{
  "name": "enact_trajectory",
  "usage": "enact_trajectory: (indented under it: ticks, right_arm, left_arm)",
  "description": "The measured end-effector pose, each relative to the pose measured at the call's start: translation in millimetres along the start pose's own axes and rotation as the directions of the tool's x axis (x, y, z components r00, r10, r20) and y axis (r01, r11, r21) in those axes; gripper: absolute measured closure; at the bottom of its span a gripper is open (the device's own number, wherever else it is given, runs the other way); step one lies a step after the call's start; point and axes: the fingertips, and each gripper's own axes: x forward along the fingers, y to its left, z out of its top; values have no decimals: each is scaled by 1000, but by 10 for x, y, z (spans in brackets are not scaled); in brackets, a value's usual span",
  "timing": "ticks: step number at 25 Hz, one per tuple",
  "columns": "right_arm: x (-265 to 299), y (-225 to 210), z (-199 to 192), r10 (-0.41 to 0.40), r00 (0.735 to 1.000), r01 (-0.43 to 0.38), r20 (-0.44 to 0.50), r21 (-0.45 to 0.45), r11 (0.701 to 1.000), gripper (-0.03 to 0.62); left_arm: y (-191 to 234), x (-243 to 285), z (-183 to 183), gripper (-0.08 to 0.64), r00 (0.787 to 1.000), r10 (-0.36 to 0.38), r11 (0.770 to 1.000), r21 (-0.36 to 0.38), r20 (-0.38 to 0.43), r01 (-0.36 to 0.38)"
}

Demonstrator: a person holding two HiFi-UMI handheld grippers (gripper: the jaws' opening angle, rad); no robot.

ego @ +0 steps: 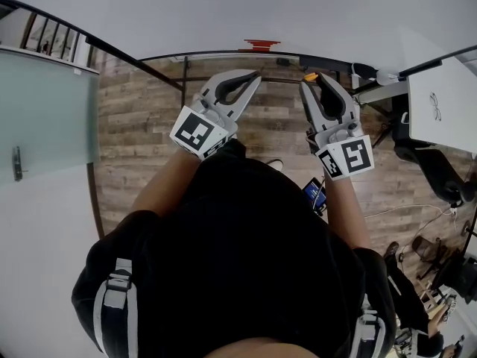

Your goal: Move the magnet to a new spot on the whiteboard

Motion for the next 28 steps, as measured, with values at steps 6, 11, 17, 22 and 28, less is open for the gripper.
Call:
enact_trajectory:
  ticks: [6,11,17,22,28]
  right_arm:
    - [-53,-11,-22,-3,1000,3,4,5,1000,476]
    - [-61,-32,-30,-7,1000,7,8,10,1000,476]
    - [-62,-43,-15,-6,1000,6,8,7,1000,476]
    - [-91,-75,-21,-10,1000,10,8,9,1000,476]
    - [-191,-134,-5,-34,999,34,11,4,999,476]
  left_arm:
    - [-28,34,22,555,1000,8,1000,10,8,-8]
    - [-24,34,35,555,1000,18,1000,18,17,-18]
    - [-10,52,41,555,1000,18,1000,18,13,-18]
    - [-37,91,33,555,1000,12,1000,17,8,-12]
    - [-133,141,37,555,1000,-14,1000,18,5,14]
